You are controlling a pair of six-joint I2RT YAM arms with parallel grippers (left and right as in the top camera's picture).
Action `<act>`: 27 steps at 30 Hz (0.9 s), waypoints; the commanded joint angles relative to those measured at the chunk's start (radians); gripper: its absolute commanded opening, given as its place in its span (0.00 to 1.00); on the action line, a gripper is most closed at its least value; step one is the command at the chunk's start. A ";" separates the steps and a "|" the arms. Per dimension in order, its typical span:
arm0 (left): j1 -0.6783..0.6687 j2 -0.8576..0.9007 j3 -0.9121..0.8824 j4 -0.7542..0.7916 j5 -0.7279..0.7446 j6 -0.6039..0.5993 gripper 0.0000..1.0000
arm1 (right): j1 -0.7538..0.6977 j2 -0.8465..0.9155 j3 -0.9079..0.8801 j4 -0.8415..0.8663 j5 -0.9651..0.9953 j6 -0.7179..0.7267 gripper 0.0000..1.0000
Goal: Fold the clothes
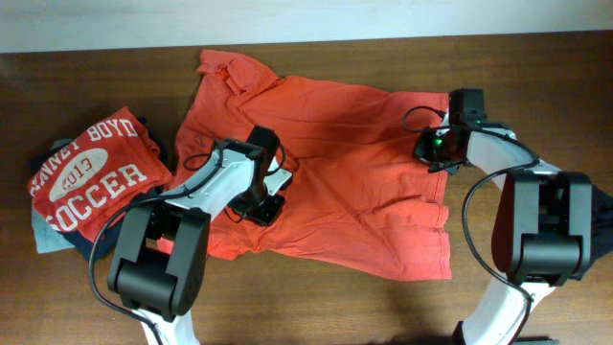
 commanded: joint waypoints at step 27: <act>-0.004 0.015 0.090 -0.171 0.023 -0.123 0.17 | -0.044 0.141 0.579 -0.317 0.022 -0.215 0.04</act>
